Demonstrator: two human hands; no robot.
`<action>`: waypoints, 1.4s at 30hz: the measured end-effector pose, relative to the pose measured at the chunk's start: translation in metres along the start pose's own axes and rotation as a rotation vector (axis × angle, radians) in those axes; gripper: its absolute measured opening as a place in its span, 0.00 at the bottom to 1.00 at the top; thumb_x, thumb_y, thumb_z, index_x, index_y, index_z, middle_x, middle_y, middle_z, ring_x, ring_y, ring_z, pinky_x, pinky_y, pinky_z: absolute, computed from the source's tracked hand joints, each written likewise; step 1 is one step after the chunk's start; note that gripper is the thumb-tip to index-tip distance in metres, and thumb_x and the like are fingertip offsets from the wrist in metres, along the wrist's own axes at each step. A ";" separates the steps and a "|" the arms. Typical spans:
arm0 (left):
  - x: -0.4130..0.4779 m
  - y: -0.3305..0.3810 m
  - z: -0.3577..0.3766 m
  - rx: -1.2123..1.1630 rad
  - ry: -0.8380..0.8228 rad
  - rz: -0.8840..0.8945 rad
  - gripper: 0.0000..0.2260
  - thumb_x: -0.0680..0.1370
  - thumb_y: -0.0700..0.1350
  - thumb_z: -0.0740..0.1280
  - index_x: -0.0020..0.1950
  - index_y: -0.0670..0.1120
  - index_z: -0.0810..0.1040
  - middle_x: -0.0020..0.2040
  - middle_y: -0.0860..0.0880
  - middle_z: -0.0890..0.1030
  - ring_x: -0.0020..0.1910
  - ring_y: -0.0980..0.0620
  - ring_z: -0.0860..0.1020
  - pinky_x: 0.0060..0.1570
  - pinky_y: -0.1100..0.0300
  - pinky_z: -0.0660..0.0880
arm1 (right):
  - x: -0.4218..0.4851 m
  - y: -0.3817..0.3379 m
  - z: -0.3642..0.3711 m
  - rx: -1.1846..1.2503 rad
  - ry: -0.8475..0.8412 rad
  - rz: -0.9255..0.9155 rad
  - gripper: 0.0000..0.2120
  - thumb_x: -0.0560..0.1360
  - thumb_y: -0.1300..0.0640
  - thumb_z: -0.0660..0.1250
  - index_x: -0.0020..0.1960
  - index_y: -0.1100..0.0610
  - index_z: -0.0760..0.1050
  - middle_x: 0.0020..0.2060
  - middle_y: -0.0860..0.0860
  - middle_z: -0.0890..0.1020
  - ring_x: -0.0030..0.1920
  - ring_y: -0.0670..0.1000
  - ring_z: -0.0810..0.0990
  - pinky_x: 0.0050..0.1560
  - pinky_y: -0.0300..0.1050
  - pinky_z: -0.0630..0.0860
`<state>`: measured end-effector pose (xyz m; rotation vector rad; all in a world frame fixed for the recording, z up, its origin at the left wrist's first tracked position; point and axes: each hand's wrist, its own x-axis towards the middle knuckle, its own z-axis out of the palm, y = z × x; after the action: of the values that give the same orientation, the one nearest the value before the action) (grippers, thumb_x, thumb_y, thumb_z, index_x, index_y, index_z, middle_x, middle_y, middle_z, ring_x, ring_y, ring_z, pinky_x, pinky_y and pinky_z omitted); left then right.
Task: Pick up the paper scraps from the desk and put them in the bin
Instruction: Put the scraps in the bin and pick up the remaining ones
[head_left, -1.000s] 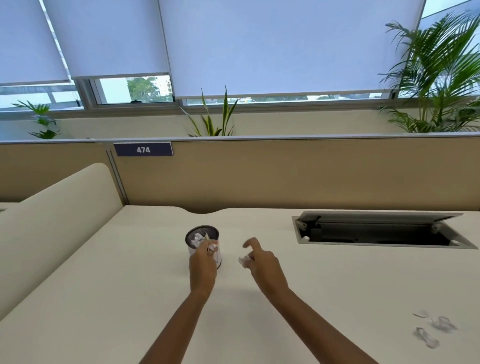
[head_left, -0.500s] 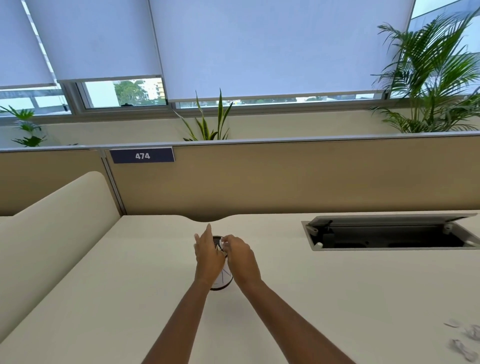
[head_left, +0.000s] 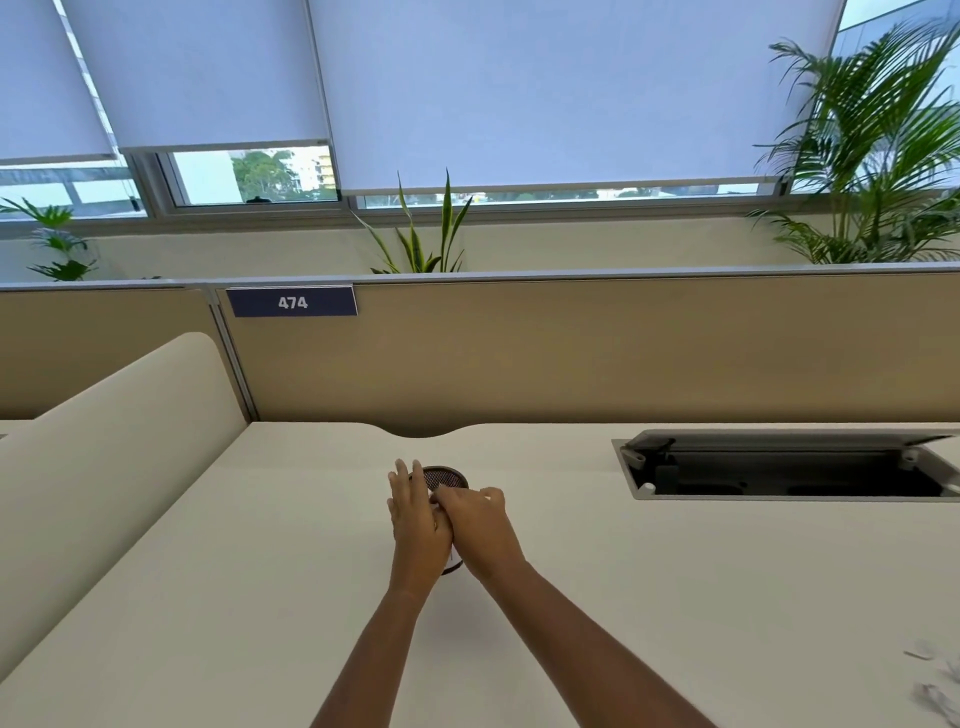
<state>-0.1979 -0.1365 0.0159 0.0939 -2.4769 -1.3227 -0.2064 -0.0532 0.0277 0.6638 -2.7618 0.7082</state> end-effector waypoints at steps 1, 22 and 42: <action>-0.001 -0.001 0.000 0.019 0.004 0.017 0.23 0.81 0.35 0.52 0.76 0.41 0.50 0.78 0.44 0.44 0.77 0.47 0.41 0.76 0.52 0.40 | -0.002 0.001 0.002 -0.009 -0.028 -0.006 0.10 0.77 0.57 0.60 0.57 0.58 0.73 0.54 0.55 0.81 0.56 0.54 0.77 0.68 0.56 0.64; -0.032 -0.001 0.004 0.332 0.063 0.177 0.31 0.79 0.51 0.59 0.76 0.41 0.49 0.77 0.44 0.44 0.77 0.45 0.42 0.75 0.51 0.42 | -0.053 0.026 -0.029 0.220 0.074 0.055 0.27 0.70 0.73 0.54 0.65 0.55 0.71 0.65 0.52 0.74 0.68 0.52 0.66 0.69 0.47 0.63; -0.216 0.093 0.166 0.326 -0.491 0.361 0.30 0.77 0.49 0.65 0.74 0.44 0.56 0.75 0.35 0.59 0.77 0.45 0.52 0.58 0.77 0.21 | -0.297 0.159 -0.106 0.051 0.166 0.540 0.20 0.74 0.71 0.55 0.61 0.54 0.73 0.66 0.50 0.71 0.69 0.48 0.66 0.65 0.32 0.61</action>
<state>-0.0375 0.0941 -0.0485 -0.6447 -2.9038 -0.8560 -0.0117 0.2345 -0.0370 -0.1479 -2.7797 0.8866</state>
